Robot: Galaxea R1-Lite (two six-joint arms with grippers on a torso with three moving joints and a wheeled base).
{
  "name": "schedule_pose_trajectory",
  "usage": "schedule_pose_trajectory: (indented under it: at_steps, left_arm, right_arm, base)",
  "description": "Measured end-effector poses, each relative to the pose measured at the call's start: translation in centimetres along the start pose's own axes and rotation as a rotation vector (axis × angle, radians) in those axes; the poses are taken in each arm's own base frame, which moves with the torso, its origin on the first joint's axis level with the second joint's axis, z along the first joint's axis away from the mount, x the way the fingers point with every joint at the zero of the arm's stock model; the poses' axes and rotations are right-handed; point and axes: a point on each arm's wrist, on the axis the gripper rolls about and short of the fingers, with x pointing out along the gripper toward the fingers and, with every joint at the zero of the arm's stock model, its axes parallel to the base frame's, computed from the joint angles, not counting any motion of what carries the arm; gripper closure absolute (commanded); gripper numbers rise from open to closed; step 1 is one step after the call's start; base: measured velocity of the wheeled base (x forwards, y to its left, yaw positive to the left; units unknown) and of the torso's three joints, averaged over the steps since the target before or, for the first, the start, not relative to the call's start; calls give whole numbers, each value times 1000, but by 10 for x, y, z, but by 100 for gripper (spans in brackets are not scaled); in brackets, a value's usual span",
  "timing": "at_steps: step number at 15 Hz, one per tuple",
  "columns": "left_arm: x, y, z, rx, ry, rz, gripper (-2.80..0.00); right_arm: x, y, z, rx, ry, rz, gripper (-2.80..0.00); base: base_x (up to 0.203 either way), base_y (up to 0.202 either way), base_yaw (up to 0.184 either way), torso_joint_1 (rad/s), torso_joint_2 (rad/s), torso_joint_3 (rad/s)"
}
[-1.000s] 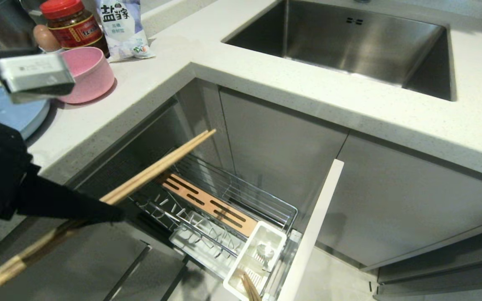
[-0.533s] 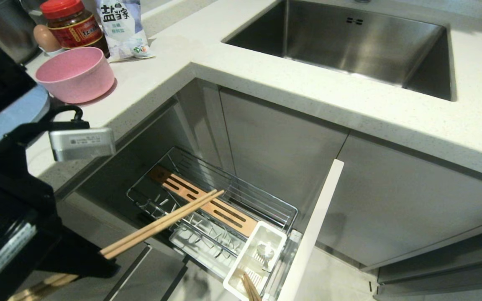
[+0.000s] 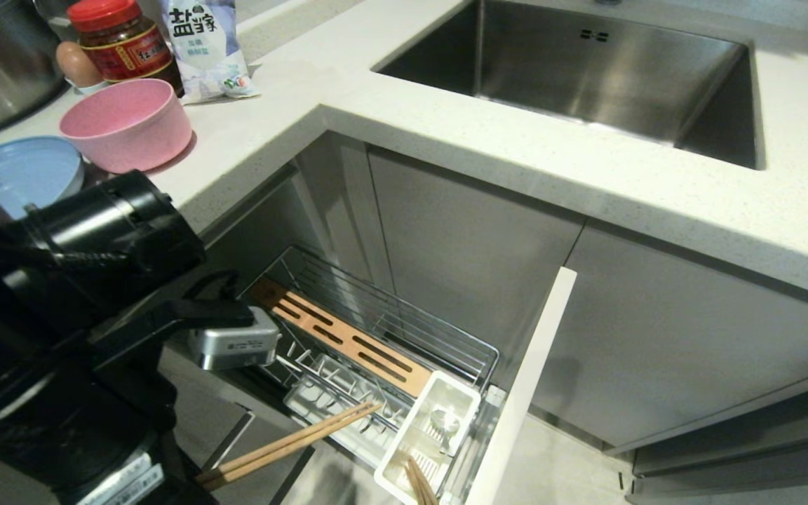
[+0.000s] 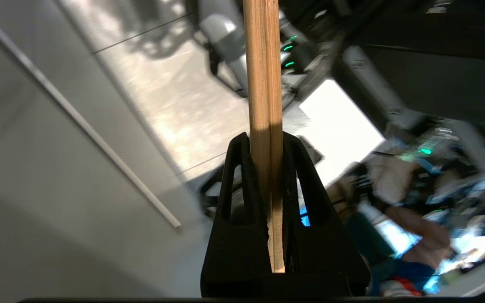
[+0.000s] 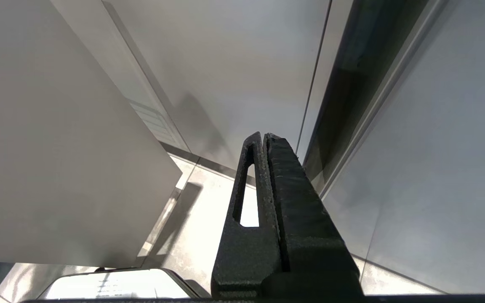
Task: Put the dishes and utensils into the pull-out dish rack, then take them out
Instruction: Pick up the chopsticks and place it in the cupboard
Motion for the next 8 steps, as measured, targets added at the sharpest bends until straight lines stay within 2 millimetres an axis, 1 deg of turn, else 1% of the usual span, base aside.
schedule_pose_trajectory:
  at_steps: [3, 8]
  left_arm:
    - [23, -2, 13, 13, 53, 21, 0]
    - [60, -14, 36, -17, 143, 52, 0]
  right_arm:
    - [0, 0, 0, 0, 0, 1, 0]
    - [0, 0, 0, 0, 0, 1, 0]
  base:
    - [0, 0, 0, 0, 0, 0]
    - [0, 0, 0, 0, 0, 0]
